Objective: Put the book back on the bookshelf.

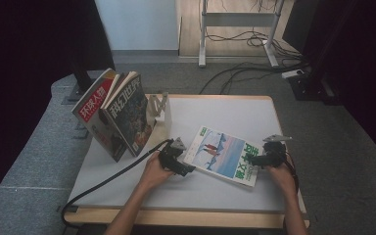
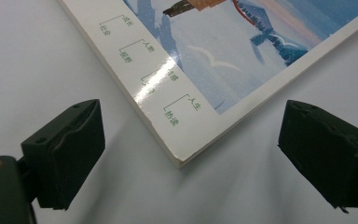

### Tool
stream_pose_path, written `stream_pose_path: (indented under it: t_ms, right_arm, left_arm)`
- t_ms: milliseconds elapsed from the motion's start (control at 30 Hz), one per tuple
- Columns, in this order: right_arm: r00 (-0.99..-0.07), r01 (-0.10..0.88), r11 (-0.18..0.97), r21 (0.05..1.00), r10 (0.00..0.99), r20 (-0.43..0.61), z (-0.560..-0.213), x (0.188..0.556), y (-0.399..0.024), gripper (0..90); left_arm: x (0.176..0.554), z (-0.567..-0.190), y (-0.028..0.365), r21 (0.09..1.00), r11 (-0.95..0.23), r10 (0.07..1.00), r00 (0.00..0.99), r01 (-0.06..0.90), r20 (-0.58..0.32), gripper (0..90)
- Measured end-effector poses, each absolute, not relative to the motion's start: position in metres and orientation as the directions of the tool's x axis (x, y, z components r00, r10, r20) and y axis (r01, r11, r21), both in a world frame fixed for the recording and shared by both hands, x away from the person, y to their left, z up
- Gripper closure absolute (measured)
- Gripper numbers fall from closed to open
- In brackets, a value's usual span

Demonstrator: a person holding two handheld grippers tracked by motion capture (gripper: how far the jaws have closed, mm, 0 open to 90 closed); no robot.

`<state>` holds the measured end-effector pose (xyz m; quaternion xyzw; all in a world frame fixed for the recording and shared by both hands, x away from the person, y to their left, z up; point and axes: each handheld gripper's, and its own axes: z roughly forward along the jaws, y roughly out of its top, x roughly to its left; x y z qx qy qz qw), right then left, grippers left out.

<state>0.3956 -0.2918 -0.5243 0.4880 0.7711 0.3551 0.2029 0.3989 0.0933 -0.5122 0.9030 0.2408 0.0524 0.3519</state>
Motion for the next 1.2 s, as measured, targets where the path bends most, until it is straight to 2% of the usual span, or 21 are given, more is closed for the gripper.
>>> stream_pose_path:
  t_ms: [200,567,733,767,1200]
  right_arm:
    - [-0.459,0.613,0.288,0.736,0.888,0.035,-0.524,0.405,-0.289,0.0]
    - [-0.495,0.636,0.263,0.726,0.86,0.122,-0.528,0.417,-0.288,0.0]
    - [-0.493,0.638,0.259,0.725,0.861,0.127,-0.528,0.417,-0.288,0.0]
    - [-0.493,0.637,0.258,0.726,0.861,0.127,-0.529,0.417,-0.288,0.0]
    - [-0.503,0.645,0.271,0.714,0.855,0.13,-0.528,0.405,-0.283,0.0]
  left_arm:
    - [0.4,-0.52,0.091,0.65,-0.642,0.469,0.879,0.406,-0.087,7.5]
    - [0.404,-0.521,0.089,0.639,-0.639,0.464,0.877,0.428,-0.123,7.9]
    - [0.403,-0.521,0.085,0.637,-0.642,0.46,0.879,0.427,-0.126,8.0]
    - [0.403,-0.521,0.084,0.643,-0.629,0.454,0.878,0.437,-0.152,7.4]
    - [0.397,-0.52,0.087,0.626,-0.633,0.48,0.865,0.456,-0.144,7.0]
